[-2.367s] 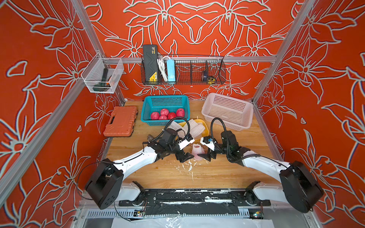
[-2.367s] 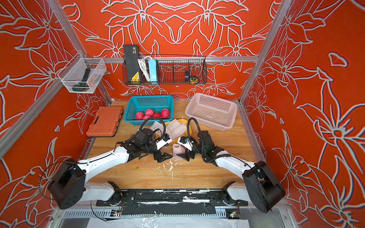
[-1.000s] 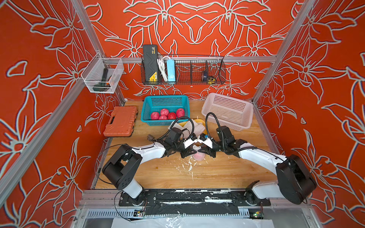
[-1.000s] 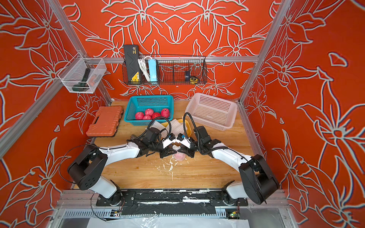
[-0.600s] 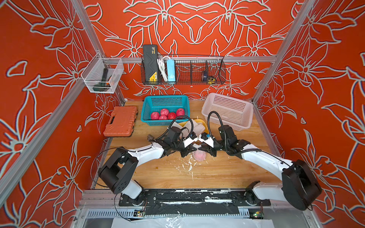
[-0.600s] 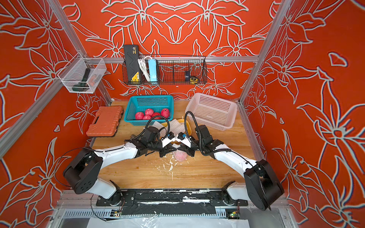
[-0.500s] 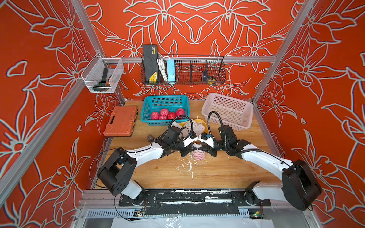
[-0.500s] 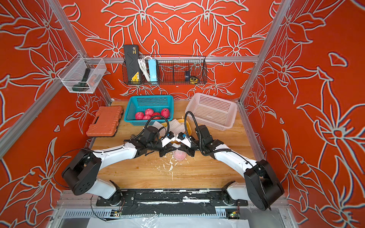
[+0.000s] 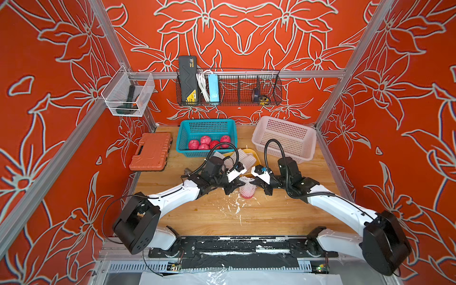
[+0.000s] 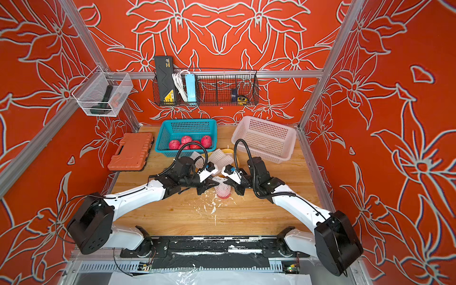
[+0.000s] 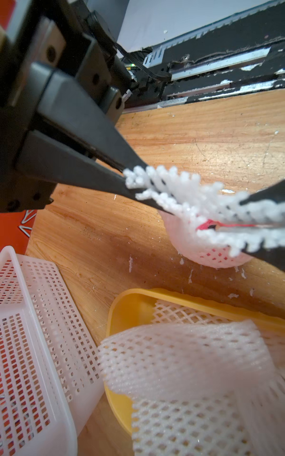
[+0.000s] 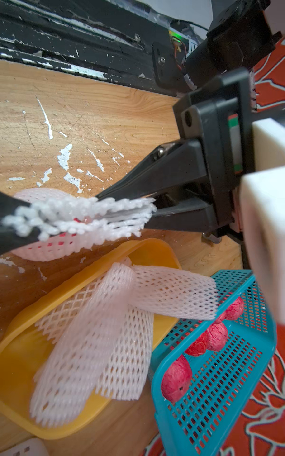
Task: Remove foam nets from apples
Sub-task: Remove the foam net from the apple.
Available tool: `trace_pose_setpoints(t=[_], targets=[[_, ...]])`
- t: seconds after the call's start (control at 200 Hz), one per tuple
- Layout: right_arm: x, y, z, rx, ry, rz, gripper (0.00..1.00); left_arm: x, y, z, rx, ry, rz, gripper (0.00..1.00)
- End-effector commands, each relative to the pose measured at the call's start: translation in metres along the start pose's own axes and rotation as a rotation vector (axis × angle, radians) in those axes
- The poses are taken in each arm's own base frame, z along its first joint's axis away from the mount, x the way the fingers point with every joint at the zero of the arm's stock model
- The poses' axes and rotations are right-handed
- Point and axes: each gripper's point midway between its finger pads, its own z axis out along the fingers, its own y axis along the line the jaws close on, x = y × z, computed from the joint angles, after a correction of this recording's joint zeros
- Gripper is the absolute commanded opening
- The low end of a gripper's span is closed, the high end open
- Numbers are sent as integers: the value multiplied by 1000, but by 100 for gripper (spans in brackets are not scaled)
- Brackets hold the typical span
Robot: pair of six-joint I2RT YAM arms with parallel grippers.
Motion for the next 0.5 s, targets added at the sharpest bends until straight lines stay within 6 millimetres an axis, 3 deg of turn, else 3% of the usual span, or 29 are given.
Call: trace_pose_setpoints(t=[0.0, 0.05, 0.12, 0.22, 0.355, 0.495], targets=[[-17, 0, -10, 13, -36, -7, 1, -23, -2, -10, -12, -33, 24, 31], [-23, -1, -15, 29, -37, -3, 1, -29, 1, -14, -38, -43, 36, 37], [-27, -6, -24, 80, -20, 10, 1, -48, 8, -27, -110, -81, 57, 59], [-30, -14, -39, 163, 27, -3, 0, -79, 15, -50, -199, -153, 92, 76], [-35, -28, -55, 271, 63, -34, 0, -104, 32, -76, -295, -210, 92, 84], [-53, -47, -66, 349, 93, -108, 0, -109, 58, -103, -433, -238, 49, 85]])
